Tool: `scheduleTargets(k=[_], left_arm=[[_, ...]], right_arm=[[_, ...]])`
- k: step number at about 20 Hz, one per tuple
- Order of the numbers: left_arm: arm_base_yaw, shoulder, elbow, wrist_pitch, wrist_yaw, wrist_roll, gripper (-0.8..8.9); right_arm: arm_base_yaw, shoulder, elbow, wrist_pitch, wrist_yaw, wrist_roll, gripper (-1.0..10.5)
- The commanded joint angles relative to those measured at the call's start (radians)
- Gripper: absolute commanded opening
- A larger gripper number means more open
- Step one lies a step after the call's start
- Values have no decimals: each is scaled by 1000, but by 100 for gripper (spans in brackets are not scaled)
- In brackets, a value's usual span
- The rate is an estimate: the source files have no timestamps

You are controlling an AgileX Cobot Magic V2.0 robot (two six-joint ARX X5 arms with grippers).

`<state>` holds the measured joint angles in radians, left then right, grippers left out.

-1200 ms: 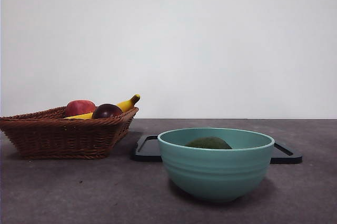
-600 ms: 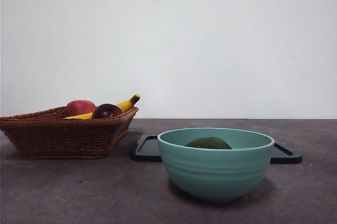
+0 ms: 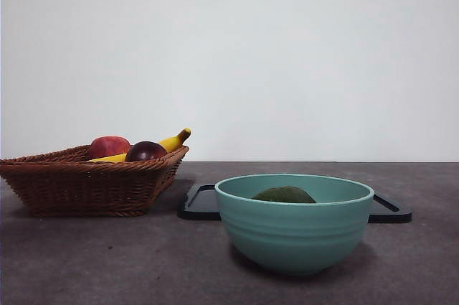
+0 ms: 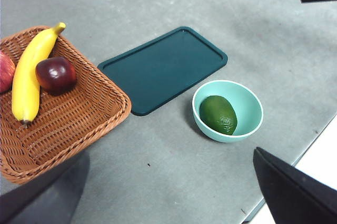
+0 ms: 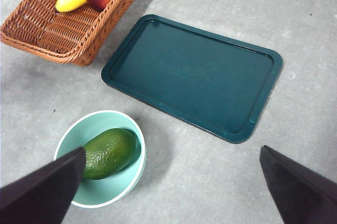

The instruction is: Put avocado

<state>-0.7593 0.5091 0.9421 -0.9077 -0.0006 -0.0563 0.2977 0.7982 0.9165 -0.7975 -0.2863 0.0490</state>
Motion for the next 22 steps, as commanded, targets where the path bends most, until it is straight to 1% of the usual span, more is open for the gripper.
scheduleTargets(k=[1, 3, 5, 10, 13, 19, 22], left_arm=[[-6, 4, 12, 14, -1, -12, 499], [-6, 3, 12, 13, -1, -13, 499], [-6, 4, 12, 13, -1, -13, 499], [-6, 3, 12, 13, -1, -12, 499], [-6, 3, 12, 13, -1, -13, 499], [-6, 3, 12, 13, -1, -12, 499], [-6, 3, 12, 13, -1, -12, 499]], right_arm=[[6, 5, 18, -3, -1, 7, 584], [26, 29, 18, -11, -13, 44, 575], [70, 84, 18, -11, -12, 74, 524], [190, 323, 19, -7, 3, 82, 522], [222, 460, 19, -6, 26, 119, 522], [245, 659, 19, 21, 33, 133, 513], [246, 712, 19, 37, 31, 160, 363]])
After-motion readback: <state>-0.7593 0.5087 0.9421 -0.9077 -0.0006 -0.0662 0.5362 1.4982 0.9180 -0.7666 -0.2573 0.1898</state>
